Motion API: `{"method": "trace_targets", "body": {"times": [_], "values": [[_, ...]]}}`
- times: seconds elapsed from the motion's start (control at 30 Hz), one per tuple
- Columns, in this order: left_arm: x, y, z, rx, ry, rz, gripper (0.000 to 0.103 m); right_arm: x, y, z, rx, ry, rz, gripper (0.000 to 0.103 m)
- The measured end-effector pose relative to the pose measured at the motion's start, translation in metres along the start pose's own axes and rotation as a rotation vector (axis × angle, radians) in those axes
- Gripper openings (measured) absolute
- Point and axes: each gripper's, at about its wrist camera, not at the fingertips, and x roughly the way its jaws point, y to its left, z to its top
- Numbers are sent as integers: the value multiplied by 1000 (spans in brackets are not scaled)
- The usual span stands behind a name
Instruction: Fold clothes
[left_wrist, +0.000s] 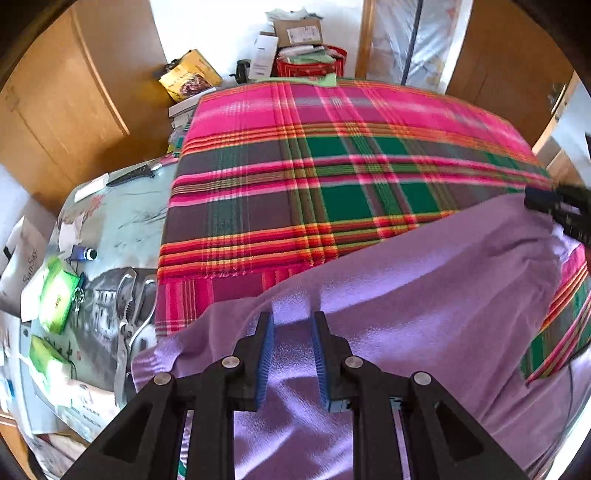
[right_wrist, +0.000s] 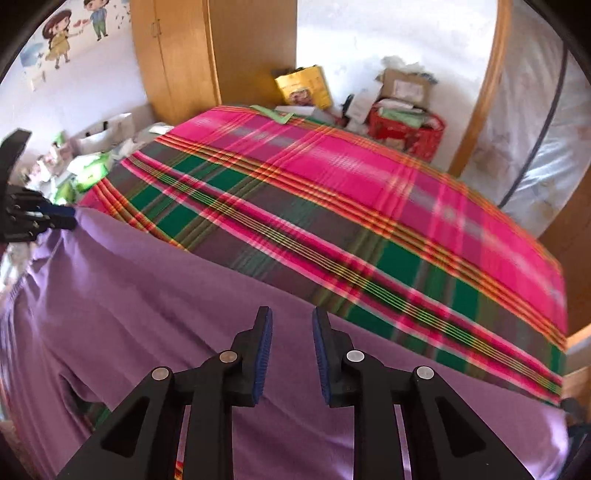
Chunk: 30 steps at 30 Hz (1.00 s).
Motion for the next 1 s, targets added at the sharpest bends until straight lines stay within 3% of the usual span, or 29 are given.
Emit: {"method": "trace_targets", "body": {"times": [0.07, 0.17, 0.47, 0.77, 0.9, 0.97, 1.0], "values": [[5, 0, 1, 13, 11, -2, 21, 3, -5, 3, 4, 2, 30, 26], [11, 2, 3, 17, 26, -10, 21, 9, -7, 6, -17, 19, 77, 39], [20, 6, 5, 11, 34, -31, 21, 35, -3, 6, -79, 82, 74, 40], [20, 0, 6, 27, 28, -12, 22, 37, -4, 4, -82, 67, 95, 42], [16, -4, 5, 25, 33, -13, 22, 37, -3, 5, -71, 81, 87, 39], [17, -2, 7, 7, 38, -20, 22, 37, -3, 6, -54, 87, 82, 30], [19, 0, 8, -1, 39, -24, 22, 36, 0, 6, -56, 88, 79, 17]]}}
